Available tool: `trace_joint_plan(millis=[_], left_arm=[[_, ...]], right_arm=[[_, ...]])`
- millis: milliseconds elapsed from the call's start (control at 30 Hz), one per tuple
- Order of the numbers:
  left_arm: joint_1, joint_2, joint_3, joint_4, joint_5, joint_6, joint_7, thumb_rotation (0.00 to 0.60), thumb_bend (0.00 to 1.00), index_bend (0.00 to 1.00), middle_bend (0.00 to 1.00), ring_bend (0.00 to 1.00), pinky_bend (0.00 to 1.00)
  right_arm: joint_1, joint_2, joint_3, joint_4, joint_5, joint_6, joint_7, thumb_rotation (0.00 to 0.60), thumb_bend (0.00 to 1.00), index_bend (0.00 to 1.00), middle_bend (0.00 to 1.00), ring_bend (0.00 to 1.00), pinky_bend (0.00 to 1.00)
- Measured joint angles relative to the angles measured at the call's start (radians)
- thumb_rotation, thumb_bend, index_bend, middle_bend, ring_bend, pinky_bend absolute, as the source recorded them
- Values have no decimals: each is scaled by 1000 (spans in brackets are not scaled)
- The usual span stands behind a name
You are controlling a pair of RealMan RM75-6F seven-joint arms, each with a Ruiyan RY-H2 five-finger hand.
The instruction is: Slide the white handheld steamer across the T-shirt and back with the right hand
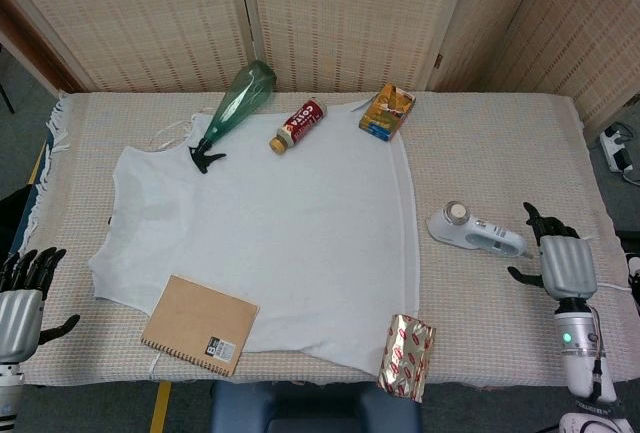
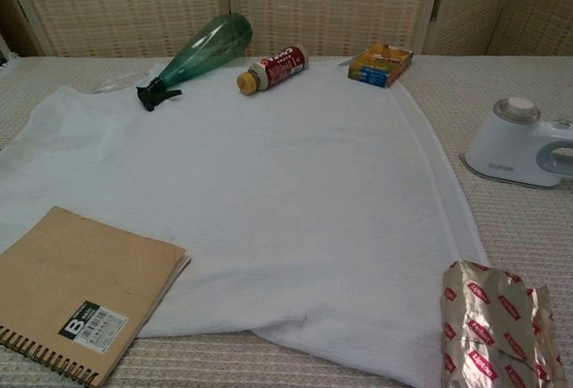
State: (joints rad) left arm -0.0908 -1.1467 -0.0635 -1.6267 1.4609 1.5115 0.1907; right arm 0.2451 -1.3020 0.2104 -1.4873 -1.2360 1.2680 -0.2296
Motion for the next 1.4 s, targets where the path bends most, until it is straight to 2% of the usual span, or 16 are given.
trace_joint_plan(millis=[167,367,900,1267,1400], left_arm=[[0,0,0,1,-1,-2,-2,600,135,140,147,98,53],[-2,-1,1,1,0,-7,1,600,135,140,145,97,53],[-2,-1,2,-1,-5,-11,7,600,135,142,143,96,53],[-1,-2,3,1,-9,-12,6,600,135,143,143,91,53],[0,-1,2,2,-12,-13,5,600,136,142,142,90,53]], right_arm=[[40,-40,19,63,41,-71,27,556,0,273,362,276,377],[85,-86,30,135,74,-126,43,555,12,286,373,284,377],[170,-194,38,322,123,-243,108,557,243,398,492,407,502],[190,-233,31,391,115,-264,162,555,341,463,546,463,564],[196,-246,25,412,104,-272,183,563,415,503,572,494,607]])
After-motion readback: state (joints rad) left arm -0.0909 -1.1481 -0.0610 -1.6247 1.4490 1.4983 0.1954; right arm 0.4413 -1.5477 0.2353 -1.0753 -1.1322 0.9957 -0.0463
